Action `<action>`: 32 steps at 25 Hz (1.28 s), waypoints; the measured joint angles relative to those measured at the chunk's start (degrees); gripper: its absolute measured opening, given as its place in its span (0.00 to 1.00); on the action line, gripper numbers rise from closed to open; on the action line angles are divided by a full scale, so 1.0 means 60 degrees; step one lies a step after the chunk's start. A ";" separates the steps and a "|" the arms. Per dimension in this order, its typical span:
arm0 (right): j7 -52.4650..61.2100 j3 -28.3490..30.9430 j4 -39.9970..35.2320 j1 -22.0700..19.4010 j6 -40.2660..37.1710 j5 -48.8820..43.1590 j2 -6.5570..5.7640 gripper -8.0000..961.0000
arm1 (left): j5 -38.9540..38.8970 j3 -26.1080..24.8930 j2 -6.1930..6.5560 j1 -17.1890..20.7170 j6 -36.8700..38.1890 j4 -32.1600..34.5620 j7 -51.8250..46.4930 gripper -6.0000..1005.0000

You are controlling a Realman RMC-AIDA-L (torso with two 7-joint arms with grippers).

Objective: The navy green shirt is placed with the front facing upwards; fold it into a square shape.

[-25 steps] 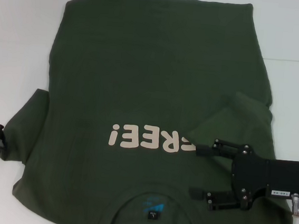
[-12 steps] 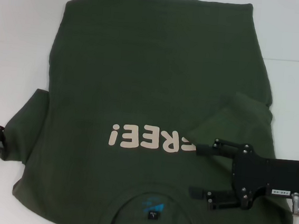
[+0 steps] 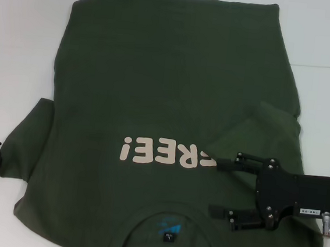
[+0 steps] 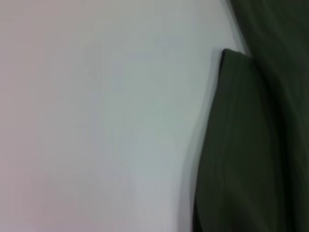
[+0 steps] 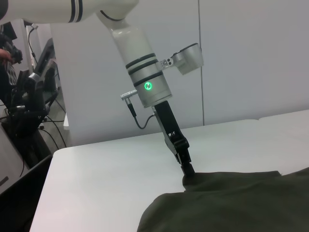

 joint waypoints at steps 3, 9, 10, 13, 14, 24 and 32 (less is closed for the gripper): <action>0.0000 0.0005 0.0000 -0.0002 0.0000 0.0006 0.0010 0.98 | 0.0000 0.0021 -0.0003 0.0051 0.0006 0.0061 0.0011 0.04; 0.0000 -0.0010 0.0000 -0.0014 0.0031 0.0020 0.0016 0.98 | 0.0001 0.0136 -0.0014 0.0230 -0.0002 0.0347 0.0013 0.04; -0.0001 -0.0010 0.0000 -0.0016 0.0032 0.0023 0.0016 0.98 | 0.0000 0.0138 -0.0013 0.0269 -0.0001 0.0405 0.0011 0.04; -0.0001 -0.0018 0.0000 -0.0025 0.0033 0.0046 0.0014 0.98 | 0.0004 0.0138 -0.0007 0.0517 -0.0137 0.0782 -0.0010 0.04; 0.0000 -0.0023 0.0000 -0.0027 0.0038 0.0046 0.0013 0.98 | 0.0008 0.0129 -0.0007 0.0594 -0.0227 0.0879 -0.0013 0.04; -0.0013 -0.0037 0.0092 -0.0032 0.0054 0.0039 0.0013 0.98 | 0.0017 0.0102 -0.0030 0.0855 -0.0730 0.1086 0.0014 0.04; -0.0017 -0.0038 0.0104 -0.0031 0.0063 0.0037 0.0014 0.98 | -0.0023 -0.0071 -0.0007 0.0539 0.0214 0.1012 -0.0375 0.05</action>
